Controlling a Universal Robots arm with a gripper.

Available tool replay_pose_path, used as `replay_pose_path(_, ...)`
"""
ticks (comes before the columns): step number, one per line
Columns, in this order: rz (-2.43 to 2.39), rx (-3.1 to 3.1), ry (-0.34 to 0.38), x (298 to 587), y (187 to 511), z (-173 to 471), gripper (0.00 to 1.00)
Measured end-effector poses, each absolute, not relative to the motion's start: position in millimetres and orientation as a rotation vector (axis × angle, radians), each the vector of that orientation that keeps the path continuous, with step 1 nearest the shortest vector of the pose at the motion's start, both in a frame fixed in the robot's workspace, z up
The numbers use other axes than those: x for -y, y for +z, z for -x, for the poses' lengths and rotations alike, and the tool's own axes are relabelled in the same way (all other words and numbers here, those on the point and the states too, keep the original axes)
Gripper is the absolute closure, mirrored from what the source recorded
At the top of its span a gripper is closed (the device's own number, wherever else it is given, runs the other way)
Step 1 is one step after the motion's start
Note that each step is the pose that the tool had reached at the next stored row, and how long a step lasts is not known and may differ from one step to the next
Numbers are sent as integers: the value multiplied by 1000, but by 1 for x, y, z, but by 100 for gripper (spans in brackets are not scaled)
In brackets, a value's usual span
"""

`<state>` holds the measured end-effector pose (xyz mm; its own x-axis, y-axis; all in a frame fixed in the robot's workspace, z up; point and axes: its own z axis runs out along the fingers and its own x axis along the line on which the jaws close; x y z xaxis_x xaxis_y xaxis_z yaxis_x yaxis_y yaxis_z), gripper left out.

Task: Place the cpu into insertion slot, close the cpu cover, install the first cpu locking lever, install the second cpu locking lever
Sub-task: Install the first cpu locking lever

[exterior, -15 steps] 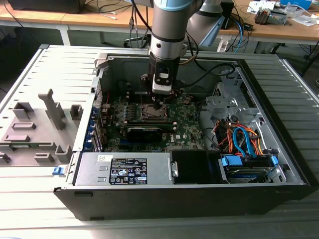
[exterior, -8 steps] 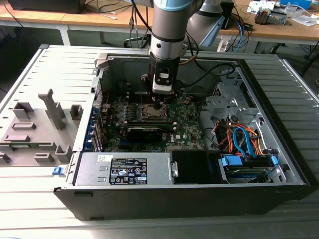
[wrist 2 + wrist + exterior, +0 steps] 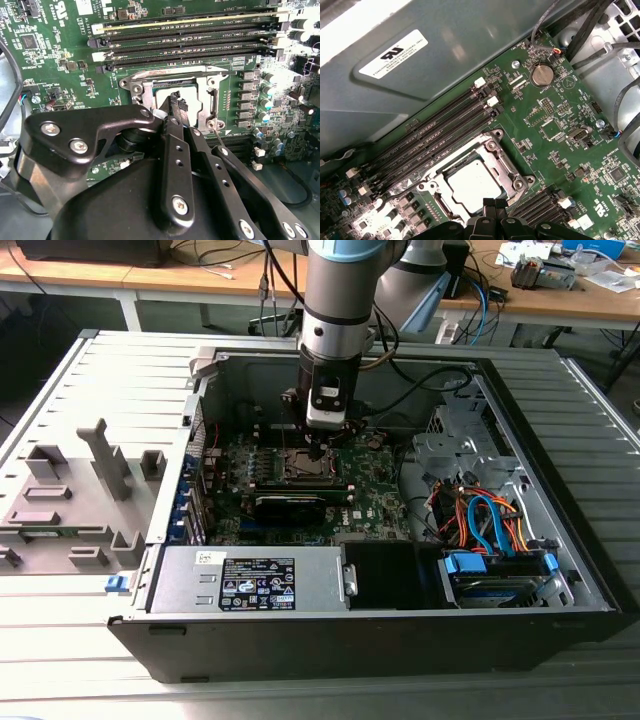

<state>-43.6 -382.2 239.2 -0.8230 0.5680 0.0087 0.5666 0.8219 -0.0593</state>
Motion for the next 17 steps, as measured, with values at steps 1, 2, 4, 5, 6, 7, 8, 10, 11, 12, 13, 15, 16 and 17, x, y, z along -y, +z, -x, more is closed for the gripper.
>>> replay_pose_path(1,925,2974,84,382,239,44,89)
replay_pose_path(2,924,2974,84,382,239,44,89)
replay_pose_path(4,922,2975,84,382,239,44,89)
replay_pose_path(5,921,2975,84,382,239,44,89)
replay_pose_path(6,920,2976,84,382,239,44,89)
replay_pose_path(7,918,2976,84,382,239,44,89)
replay_pose_path(8,917,2977,84,382,239,44,89)
replay_pose_path(10,914,2978,84,382,239,44,89)
replay_pose_path(11,913,2978,84,382,239,44,89)
replay_pose_path(12,912,2978,84,382,239,44,89)
replay_pose_path(13,910,2979,84,382,239,44,89)
replay_pose_path(15,908,2980,84,382,239,44,89)
replay_pose_path(16,906,2980,85,382,239,44,89)
replay_pose_path(17,904,2981,85,382,239,44,89)
